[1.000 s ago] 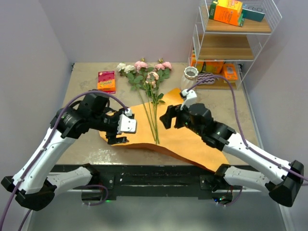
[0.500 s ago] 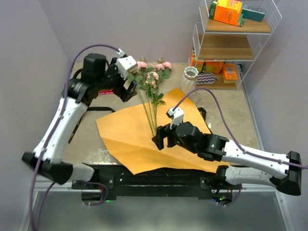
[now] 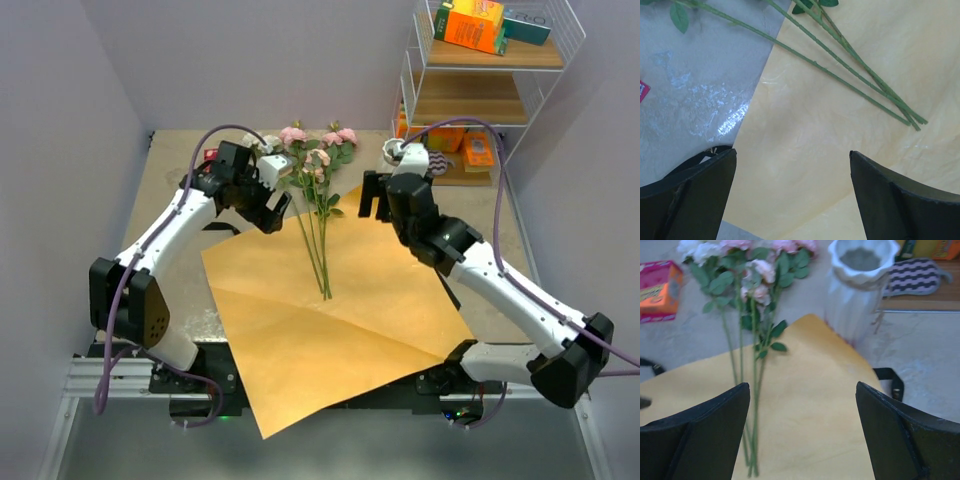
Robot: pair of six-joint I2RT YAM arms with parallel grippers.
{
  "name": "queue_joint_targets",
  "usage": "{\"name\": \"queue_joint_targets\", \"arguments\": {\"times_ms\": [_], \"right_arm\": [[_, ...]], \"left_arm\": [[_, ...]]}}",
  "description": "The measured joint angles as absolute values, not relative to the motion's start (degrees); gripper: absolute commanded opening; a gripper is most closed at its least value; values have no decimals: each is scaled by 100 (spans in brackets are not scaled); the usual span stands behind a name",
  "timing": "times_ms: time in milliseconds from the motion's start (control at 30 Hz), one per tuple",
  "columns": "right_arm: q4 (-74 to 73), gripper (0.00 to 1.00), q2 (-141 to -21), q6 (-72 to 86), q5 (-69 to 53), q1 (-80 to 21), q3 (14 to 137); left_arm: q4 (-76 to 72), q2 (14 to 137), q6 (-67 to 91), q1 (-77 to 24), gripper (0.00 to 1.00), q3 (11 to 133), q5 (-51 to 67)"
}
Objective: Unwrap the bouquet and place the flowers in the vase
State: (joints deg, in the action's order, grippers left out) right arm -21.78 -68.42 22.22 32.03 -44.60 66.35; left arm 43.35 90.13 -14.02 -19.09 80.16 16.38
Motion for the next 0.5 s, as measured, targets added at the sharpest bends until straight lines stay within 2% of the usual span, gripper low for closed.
{"name": "queue_joint_targets", "arguments": {"times_ms": [233, 500], "right_arm": [[-1927, 85, -7706, 1865, 3089, -3131, 7328], [-1398, 68, -7970, 1791, 2453, -3096, 7179]], "left_arm": [[3826, 8702, -1559, -1905, 95, 7002, 1577], [3433, 8698, -1675, -1903, 92, 6243, 1315]]}}
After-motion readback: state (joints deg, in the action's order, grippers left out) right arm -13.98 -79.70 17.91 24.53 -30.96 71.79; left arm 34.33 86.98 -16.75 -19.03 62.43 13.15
